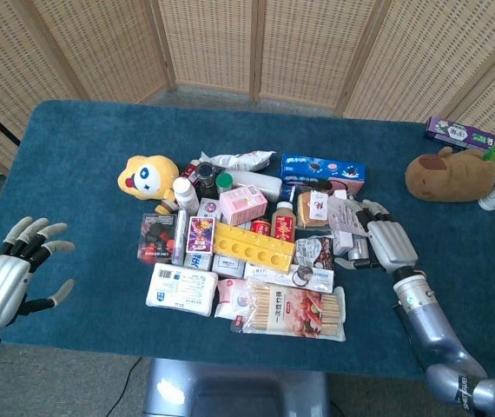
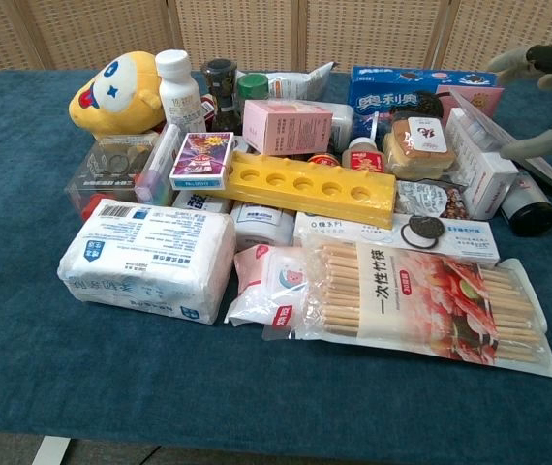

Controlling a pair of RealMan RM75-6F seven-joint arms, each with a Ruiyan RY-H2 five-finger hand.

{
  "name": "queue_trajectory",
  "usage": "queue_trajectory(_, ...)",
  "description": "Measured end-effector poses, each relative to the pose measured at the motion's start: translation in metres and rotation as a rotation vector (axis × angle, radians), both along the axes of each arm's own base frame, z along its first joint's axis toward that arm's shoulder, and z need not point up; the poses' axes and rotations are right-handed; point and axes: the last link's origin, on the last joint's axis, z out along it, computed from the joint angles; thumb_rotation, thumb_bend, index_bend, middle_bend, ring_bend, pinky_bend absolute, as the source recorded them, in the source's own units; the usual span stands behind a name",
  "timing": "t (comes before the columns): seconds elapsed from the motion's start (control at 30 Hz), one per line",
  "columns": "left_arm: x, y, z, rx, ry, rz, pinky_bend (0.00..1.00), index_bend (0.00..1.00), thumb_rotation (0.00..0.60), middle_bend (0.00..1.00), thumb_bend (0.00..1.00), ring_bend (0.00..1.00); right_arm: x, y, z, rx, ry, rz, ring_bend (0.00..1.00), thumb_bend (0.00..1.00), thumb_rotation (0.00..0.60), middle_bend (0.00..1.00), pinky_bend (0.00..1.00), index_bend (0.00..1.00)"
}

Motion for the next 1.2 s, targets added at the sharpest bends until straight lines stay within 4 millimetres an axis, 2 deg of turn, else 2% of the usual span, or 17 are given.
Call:
queue_trajectory(0.33,0.000,-0.004,0.003,0.015,0.008,0.000,0.00,0.32,0.519,0.20,0.36,0.13,0.013,-0.034,-0.005,0.059,-0.011,0.016,0.00,0.11,0.391,0.00,0.00,0.00)
queue_trajectory(0.5,0.001,-0.005,0.005,0.024,0.013,0.004,0.00,0.32,0.517,0.20,0.36,0.13,0.012,-0.049,-0.005,0.073,-0.004,0.007,0.00,0.11,0.388,0.00,0.00,0.00)
queue_trajectory(0.7,0.003,-0.007,0.006,0.033,0.019,0.009,0.00,0.32,0.520,0.20,0.36,0.13,0.007,-0.062,-0.006,0.088,-0.004,-0.014,0.00,0.11,0.353,0.00,0.00,0.00)
queue_trajectory(0.97,0.008,-0.010,0.008,0.045,0.029,0.007,0.00,0.32,0.519,0.20,0.36,0.13,-0.006,-0.070,-0.008,0.101,-0.009,-0.049,0.00,0.11,0.354,0.00,0.00,0.00)
queue_trajectory(1.2,0.010,-0.012,0.008,0.050,0.031,0.011,0.00,0.31,0.520,0.20,0.36,0.12,-0.017,-0.068,-0.015,0.122,-0.013,-0.070,0.00,0.11,0.353,0.00,0.00,0.00)
